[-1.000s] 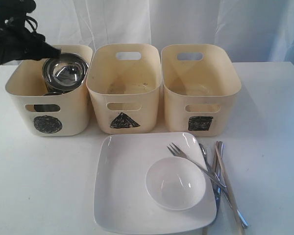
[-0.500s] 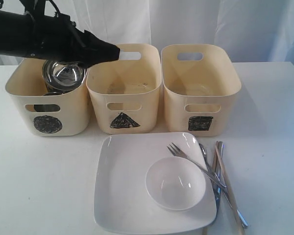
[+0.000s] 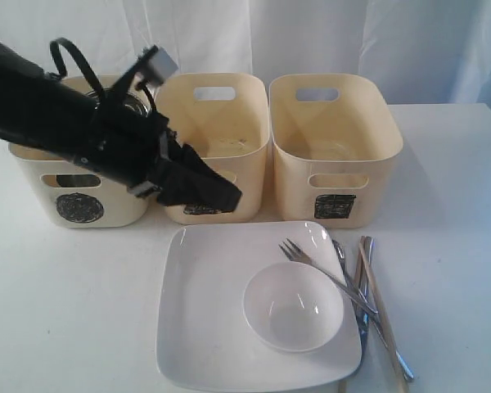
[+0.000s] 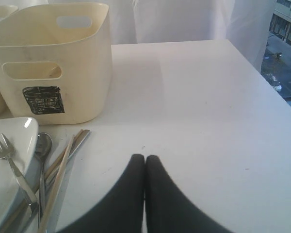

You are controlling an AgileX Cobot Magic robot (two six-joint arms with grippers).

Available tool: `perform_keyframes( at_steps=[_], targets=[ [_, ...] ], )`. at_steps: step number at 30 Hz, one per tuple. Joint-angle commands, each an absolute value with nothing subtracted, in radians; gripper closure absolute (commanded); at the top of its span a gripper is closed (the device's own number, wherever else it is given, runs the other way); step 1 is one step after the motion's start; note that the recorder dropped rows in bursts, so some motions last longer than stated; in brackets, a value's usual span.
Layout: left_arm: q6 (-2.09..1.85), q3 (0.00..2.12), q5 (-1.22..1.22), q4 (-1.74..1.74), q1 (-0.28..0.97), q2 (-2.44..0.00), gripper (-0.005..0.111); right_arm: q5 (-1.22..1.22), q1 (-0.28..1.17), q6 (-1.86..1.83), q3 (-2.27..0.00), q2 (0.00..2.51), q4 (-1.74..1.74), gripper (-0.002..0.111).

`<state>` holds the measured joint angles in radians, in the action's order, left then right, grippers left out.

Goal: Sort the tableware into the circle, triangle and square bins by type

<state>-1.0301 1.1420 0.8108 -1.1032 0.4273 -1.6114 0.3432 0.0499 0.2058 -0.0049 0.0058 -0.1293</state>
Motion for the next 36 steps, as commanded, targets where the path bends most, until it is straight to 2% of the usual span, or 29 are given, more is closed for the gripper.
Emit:
perform_keyframes(
  at_steps=[1,8,16,36],
  targets=[
    [-1.022,1.127,0.786,-1.06,0.501,-1.657,0.05,0.335,0.049,0.199,0.0,0.0,-0.129,0.108],
    [-1.015,1.127,0.694,-1.021,0.569,-1.73,0.05,0.335,0.049,0.199,0.0,0.0,-0.129,0.108],
    [-0.99,1.127,0.558,-0.992,0.572,-1.784,0.05,0.335,0.049,0.199,0.0,0.0,-0.129,0.108],
    [-0.99,1.127,0.545,-1.01,0.572,-1.877,0.05,0.335,0.049,0.199,0.0,0.0,-0.129,0.108]
  ],
)
